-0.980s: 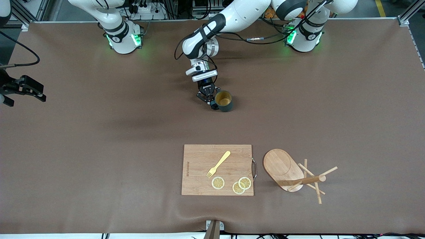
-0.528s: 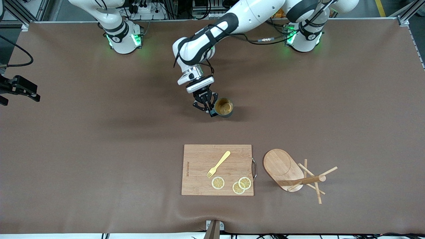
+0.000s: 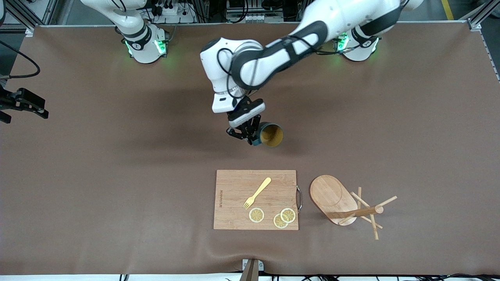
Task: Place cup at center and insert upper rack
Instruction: 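Lift the teal mug and carry it to the wooden stand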
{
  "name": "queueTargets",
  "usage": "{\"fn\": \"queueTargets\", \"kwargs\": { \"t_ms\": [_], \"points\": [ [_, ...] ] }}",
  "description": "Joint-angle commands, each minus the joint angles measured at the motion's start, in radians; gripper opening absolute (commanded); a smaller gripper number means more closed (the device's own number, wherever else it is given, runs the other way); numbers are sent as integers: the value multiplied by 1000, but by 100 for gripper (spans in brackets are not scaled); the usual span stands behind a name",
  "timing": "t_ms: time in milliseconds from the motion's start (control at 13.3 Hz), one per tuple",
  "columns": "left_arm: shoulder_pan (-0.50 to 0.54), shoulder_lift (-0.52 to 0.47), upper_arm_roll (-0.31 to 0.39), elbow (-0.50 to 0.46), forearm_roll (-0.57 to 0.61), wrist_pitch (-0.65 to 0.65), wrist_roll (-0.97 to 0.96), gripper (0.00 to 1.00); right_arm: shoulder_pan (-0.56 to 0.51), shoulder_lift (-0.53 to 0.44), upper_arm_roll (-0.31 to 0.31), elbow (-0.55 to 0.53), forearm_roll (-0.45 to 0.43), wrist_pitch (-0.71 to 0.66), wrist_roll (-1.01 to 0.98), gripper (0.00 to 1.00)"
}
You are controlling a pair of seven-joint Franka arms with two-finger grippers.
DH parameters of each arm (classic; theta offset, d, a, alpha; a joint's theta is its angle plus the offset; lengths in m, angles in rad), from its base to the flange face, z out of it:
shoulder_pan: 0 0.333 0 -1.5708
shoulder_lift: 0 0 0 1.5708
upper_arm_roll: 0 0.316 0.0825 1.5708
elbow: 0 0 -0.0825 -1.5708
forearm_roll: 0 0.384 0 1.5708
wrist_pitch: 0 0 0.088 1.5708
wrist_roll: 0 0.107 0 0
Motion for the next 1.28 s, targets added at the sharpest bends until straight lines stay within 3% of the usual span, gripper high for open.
{"fn": "queueTargets", "kwargs": {
  "t_ms": [0, 377, 754, 1055, 1206],
  "points": [
    [188, 7, -155, 4, -58, 101, 14, 0, -17, -9, 14, 0, 9, -11, 9, 100],
    [446, 7, -232, -2, -187, 317, 9, 0, -18, -9, 14, 0, 9, -16, 9, 100],
    [590, 15, -234, -28, -270, 523, 18, 0, -18, -9, 12, 0, 18, -21, 9, 100],
    [743, 15, -252, -128, -429, 746, 20, 0, -18, -9, 12, 0, 20, -21, 9, 100],
    [817, 15, -283, -198, -445, 808, 17, 0, -18, -9, 12, 0, 20, -21, 9, 100]
  ]
}}
